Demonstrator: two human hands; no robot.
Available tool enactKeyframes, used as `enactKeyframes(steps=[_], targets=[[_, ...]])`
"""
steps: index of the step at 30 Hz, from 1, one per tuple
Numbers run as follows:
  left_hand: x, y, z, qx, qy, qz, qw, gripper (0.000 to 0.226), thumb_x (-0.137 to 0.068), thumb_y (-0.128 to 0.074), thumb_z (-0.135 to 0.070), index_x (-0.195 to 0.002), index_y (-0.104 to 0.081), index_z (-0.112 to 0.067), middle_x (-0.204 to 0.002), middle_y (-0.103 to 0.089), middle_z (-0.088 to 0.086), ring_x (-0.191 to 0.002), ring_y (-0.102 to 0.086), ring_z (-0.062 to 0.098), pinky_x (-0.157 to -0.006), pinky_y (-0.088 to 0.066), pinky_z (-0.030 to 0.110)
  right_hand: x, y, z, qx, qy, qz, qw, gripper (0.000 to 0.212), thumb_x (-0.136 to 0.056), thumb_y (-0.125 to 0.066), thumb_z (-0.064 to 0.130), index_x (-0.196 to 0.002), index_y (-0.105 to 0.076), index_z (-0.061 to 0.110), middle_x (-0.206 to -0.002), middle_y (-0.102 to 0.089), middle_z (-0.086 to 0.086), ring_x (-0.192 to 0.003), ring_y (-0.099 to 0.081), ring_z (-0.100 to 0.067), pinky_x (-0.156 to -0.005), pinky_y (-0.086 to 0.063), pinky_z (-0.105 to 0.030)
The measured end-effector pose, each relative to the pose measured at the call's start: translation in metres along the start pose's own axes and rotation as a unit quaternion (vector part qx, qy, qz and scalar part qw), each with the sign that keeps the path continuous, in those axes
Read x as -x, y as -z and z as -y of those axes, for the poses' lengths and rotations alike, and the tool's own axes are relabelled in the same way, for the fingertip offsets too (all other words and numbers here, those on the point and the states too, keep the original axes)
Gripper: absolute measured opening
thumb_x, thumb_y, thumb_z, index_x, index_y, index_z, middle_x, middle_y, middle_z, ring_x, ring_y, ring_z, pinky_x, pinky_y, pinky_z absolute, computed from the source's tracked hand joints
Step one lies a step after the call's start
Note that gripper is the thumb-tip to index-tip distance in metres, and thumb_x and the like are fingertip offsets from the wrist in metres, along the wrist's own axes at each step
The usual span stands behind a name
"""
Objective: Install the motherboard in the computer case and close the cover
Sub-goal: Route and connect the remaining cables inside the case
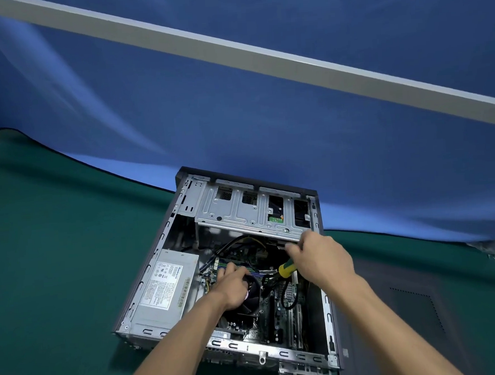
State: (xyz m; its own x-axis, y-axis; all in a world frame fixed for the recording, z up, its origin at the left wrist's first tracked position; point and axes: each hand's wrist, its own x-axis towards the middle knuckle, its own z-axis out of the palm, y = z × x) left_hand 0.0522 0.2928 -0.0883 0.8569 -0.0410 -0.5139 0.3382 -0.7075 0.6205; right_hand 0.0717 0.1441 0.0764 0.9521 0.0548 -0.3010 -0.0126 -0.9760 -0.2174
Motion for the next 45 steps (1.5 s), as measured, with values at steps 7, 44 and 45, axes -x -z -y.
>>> enactKeyframes(steps=[7,44,45], targets=[[-0.002,-0.001,0.003,0.012,-0.004,0.001,1.0,0.036,-0.1,-0.031,-0.013,-0.133,-0.044,-0.019,-0.133,-0.032,0.007,-0.127,-0.023,0.024,-0.109,-0.021,0.036,0.001,-0.003,0.001,0.026,0.018,-0.018,0.999,0.03,-0.098,-0.044,0.041,-0.106,-0.054,0.013,-0.092,-0.062,-0.004,-0.082,-0.056,-0.025,-0.064,-0.04,-0.029],[-0.002,-0.002,0.002,0.003,0.001,-0.016,1.0,0.034,-0.101,-0.033,-0.019,-0.133,-0.044,-0.023,-0.134,-0.033,0.005,-0.129,-0.024,0.023,-0.107,-0.027,0.039,0.013,-0.029,-0.029,0.055,0.068,-0.137,0.987,0.02,-0.081,-0.049,0.045,-0.073,-0.051,0.028,-0.046,-0.044,0.008,-0.052,-0.045,-0.014,-0.043,-0.025,-0.022],[-0.001,-0.002,0.002,0.003,0.001,-0.015,1.0,0.034,-0.101,-0.033,-0.019,-0.133,-0.044,-0.023,-0.135,-0.032,0.005,-0.129,-0.023,0.023,-0.107,-0.027,0.039,0.013,-0.028,-0.03,0.054,0.067,-0.139,0.987,0.02,-0.081,-0.049,0.045,-0.071,-0.051,0.027,-0.045,-0.044,0.007,-0.05,-0.044,-0.012,-0.043,-0.024,-0.022]])
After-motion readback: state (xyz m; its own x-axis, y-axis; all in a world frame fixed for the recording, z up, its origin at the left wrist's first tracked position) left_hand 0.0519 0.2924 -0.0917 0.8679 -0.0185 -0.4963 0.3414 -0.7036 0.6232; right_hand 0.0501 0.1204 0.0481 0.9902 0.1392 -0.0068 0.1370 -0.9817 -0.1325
